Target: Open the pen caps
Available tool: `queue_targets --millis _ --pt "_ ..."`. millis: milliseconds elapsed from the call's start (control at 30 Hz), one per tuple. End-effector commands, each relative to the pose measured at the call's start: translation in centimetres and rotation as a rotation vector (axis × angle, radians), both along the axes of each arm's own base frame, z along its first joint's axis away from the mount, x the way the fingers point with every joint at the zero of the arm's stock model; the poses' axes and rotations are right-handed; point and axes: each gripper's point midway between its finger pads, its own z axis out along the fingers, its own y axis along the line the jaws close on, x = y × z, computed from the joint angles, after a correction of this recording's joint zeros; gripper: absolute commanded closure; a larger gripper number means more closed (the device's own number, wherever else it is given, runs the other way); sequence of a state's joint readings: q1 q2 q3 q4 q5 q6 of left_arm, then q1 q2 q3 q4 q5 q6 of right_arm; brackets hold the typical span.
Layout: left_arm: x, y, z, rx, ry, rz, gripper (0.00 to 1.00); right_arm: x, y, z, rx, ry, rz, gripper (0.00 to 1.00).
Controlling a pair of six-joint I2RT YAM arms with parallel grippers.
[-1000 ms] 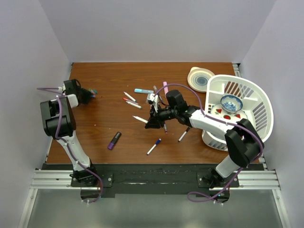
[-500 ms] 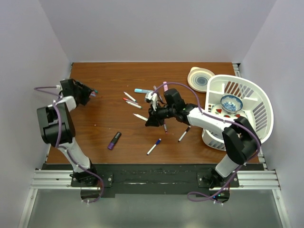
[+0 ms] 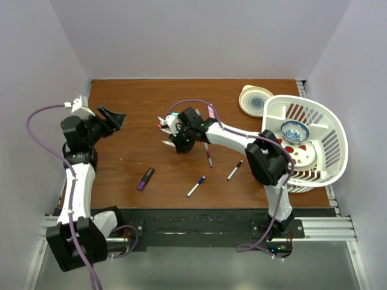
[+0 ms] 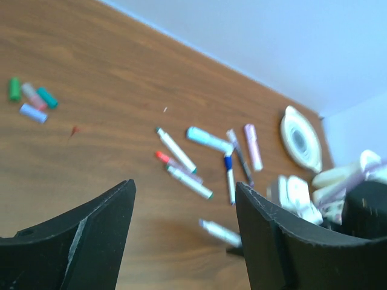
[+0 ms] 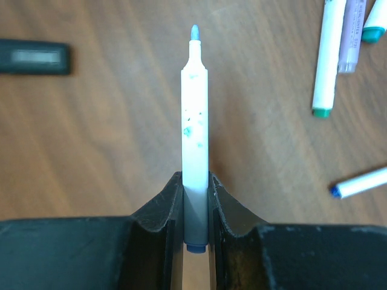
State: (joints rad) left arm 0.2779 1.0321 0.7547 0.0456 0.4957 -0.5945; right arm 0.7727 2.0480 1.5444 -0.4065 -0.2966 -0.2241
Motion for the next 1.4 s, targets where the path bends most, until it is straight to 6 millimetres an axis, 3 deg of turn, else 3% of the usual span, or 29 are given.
queue_targets --millis 0,33,100,133,433,600,833,967,1100,1167,1200,1233,1300,1367 --pt "-3.2 0.2 -4.0 0.15 0.091 -0.001 0.28 1.3 -0.4 -1.3 -0.144 -0.024 -0.011 0.98" --pt "-3.4 0.0 -3.7 0.164 0.08 0.006 0.27 2.1 0.3 -0.5 -0.133 -0.045 -0.016 0.96" --pt "-3.6 -0.4 -2.4 0.182 0.036 -0.002 0.27 2.6 0.4 -1.7 -0.166 -0.036 -0.026 0.94" --pt "-3.7 -0.4 -2.2 0.183 0.028 0.0 0.27 3.2 0.9 -1.2 -0.161 -0.05 -0.037 0.94" --pt "-3.9 -0.8 -1.9 0.179 0.016 -0.018 0.27 6.1 2.3 -2.0 -0.177 -0.088 -0.089 0.82" --pt "-3.9 -0.8 -1.8 0.179 0.014 -0.02 0.27 6.8 2.2 -2.7 -0.202 -0.104 -0.11 0.77" --pt "-3.8 -1.0 -2.0 0.176 0.015 -0.032 0.26 7.7 1.6 -1.5 -0.219 -0.155 -0.146 0.67" --pt "-3.7 -1.4 -2.6 0.165 0.025 -0.059 0.26 7.6 1.4 0.0 -0.207 -0.171 -0.153 0.66" --pt "-3.5 -2.3 -4.0 0.149 0.082 -0.093 0.26 7.1 1.1 2.9 -0.166 -0.191 -0.155 0.65" --pt "-3.1 -2.2 -5.0 0.158 0.127 -0.084 0.27 6.1 1.0 5.1 -0.119 -0.197 -0.14 0.62" --pt "-3.2 -2.6 -5.6 0.16 0.152 -0.094 0.27 5.2 0.6 4.9 -0.119 -0.178 -0.125 0.55" --pt "-3.1 -3.0 -6.4 0.161 0.179 -0.106 0.27 4.5 0.9 7.5 -0.053 -0.19 -0.1 0.52" --pt "-3.4 -4.3 -7.5 0.167 0.233 -0.139 0.27 3.1 0.7 9.1 -0.016 -0.19 -0.052 0.45" --pt "-3.2 -5.1 -8.6 0.188 0.287 -0.151 0.3 0.1 0.5 11.1 0.067 -0.156 0.041 0.38"
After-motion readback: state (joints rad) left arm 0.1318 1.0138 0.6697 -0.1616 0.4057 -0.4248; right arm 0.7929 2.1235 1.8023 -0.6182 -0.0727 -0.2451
